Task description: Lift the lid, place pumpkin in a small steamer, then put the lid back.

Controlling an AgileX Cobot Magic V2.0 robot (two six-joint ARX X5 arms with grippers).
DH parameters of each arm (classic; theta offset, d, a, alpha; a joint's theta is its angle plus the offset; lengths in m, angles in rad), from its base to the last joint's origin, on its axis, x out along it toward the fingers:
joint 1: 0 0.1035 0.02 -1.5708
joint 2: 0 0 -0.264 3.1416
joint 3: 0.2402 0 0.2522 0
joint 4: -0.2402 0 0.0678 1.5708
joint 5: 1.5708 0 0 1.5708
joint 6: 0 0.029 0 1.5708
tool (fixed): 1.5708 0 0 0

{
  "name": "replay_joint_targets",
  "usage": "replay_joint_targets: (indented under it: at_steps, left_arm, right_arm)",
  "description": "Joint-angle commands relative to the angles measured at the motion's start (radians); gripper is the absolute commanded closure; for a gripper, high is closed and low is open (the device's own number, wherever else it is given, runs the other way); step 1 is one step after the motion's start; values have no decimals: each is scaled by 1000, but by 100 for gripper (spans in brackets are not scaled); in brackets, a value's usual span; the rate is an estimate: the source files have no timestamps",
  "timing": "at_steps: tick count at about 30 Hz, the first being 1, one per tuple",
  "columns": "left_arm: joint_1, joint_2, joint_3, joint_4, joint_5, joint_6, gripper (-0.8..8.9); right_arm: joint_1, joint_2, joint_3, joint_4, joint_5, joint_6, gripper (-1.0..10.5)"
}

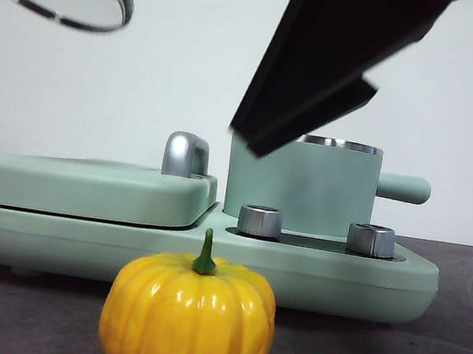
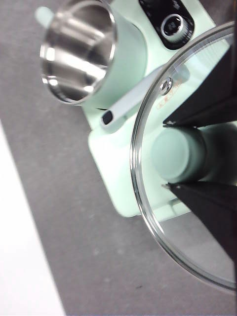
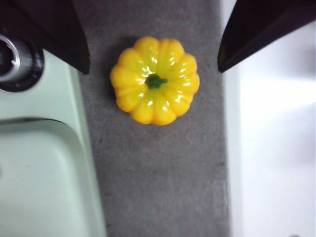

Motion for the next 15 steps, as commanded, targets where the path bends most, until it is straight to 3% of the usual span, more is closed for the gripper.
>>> replay_joint_targets:
  at_steps: [1, 5, 15]
  left_arm:
    - [-2, -21, 14, 37, -1, -3, 804]
    - [-1, -32, 14, 34, -1, -3, 804]
    - [1, -31, 14, 37, -2, -1, 804]
  right_arm:
    - [32, 51, 14, 19, 5, -39, 502]
    - [52, 100, 14, 45, 8, -69, 447]
    - [69, 198, 14, 74, 34, -98, 445]
